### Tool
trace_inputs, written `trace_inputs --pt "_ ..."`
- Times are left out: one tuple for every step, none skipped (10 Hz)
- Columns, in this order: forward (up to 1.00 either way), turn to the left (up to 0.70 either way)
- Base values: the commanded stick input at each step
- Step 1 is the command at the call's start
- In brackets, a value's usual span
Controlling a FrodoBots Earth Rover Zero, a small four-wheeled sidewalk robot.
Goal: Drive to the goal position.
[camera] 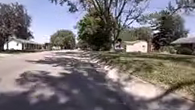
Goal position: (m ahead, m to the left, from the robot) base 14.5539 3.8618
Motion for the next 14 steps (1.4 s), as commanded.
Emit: trace_inputs --pt "0.7 0.0" --pt "0.7 0.0" --pt "0.7 0.31" --pt "0.7 0.3" --pt "0.7 0.24" --pt "0.7 0.18" --pt "0.7 0.12" --pt "0.7 0.06" --pt "0.7 0.0" --pt "0.7 0.0" --pt "0.7 0.0" --pt "0.7 0.0" --pt "0.7 0.0" --pt "0.7 0.0"
